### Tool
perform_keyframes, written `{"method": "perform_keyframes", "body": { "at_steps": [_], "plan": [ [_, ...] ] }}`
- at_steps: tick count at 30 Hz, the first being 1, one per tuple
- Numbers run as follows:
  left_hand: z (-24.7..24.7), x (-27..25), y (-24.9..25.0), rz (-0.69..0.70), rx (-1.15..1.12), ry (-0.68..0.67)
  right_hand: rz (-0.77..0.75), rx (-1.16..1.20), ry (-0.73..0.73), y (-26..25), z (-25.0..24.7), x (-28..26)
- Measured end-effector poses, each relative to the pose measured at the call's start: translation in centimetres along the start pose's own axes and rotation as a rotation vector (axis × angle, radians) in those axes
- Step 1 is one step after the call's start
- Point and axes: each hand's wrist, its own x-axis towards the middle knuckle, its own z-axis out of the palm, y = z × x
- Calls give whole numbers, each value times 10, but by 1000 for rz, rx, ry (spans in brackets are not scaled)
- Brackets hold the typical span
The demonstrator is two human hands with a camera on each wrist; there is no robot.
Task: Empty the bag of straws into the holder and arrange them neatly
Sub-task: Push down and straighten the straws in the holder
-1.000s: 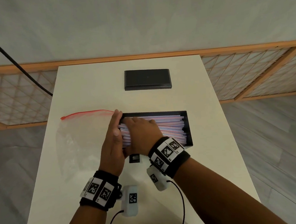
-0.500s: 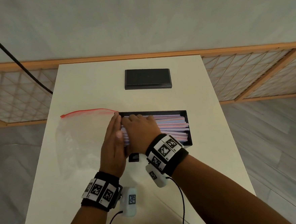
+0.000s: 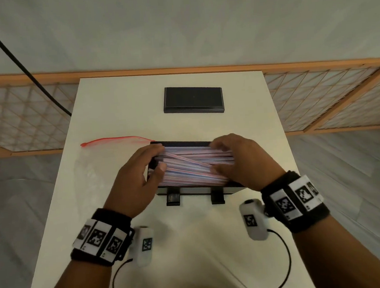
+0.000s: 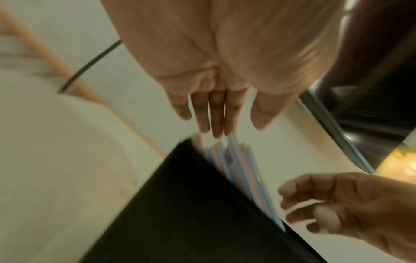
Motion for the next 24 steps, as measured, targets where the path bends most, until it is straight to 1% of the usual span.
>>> {"method": "perform_keyframes", "body": {
  "at_steps": [2,3,4,7,9,11,13,17,20,24],
  "plan": [
    [-9,7,6,57,74,-113,14,-35,-36,8,-1,-5],
    [-11,11,9,74,89,-135,2,-29,-47,7,1,-6],
    [-12,14,11,78,78,-129,-22,-15,-54,5,4,-7],
    [-4,15,17,21,-89,-23,-97,38,-90,-10,19,-7],
    [7,10,18,-15,-198,67,-137,26,-104,-21,30,-4],
    [20,3,14,-26,-249,145,-151,-10,-116,-31,38,-1],
    [31,-3,9,-39,-263,191,-154,-68,-135,-38,46,5],
    [46,-7,5,-72,-275,222,-119,-143,-190,-46,63,15],
    [51,-7,5,-101,-296,241,-91,-145,-233,-49,72,19],
    [52,-5,6,-133,-299,248,-102,-113,-252,-51,77,26]
  ]
}}
